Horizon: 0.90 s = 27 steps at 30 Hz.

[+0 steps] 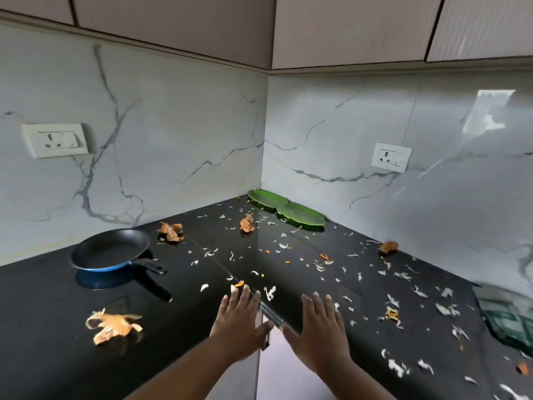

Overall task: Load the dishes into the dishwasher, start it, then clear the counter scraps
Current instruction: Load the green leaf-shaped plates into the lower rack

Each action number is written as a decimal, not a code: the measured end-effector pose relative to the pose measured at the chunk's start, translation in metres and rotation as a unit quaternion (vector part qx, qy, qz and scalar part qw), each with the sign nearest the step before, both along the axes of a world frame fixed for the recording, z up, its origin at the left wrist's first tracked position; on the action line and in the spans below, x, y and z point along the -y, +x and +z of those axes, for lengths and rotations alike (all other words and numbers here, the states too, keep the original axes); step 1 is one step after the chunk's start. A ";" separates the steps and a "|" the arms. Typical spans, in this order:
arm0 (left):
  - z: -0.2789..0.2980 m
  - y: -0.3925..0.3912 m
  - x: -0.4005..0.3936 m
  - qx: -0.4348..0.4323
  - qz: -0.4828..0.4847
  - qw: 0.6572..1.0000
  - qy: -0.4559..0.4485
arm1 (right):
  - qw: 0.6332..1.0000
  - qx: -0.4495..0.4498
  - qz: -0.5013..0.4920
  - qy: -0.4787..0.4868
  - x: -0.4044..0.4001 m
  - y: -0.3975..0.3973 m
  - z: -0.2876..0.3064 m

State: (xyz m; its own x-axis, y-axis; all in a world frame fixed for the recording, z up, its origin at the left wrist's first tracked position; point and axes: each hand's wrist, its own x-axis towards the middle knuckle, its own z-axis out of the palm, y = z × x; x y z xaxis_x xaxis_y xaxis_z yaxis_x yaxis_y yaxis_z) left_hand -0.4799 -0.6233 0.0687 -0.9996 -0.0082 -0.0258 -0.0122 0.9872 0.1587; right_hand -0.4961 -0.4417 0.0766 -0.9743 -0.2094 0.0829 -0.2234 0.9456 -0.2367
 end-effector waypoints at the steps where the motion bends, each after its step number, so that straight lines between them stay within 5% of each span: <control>1: 0.001 -0.015 -0.002 -0.002 0.007 1.000 0.016 | 1.000 -0.002 -0.003 0.001 -0.004 -0.016 0.003; 17: 0.044 -0.263 0.060 -0.035 -0.003 0.994 0.101 | 0.996 -0.008 -0.090 0.015 0.015 -0.212 0.033; 27: 0.047 -0.391 0.100 -0.009 0.046 0.980 0.191 | 0.971 0.087 -0.197 -0.106 0.045 -0.309 0.032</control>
State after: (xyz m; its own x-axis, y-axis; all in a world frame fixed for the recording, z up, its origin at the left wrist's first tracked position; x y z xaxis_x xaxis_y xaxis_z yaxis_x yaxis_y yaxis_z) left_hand -0.8709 -0.7231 0.1153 -0.9954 -0.0916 -0.0266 -0.0921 0.8507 0.5175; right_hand -0.8055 -0.4868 0.1081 -0.9784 0.1860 -0.0899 0.2066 0.8753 -0.4373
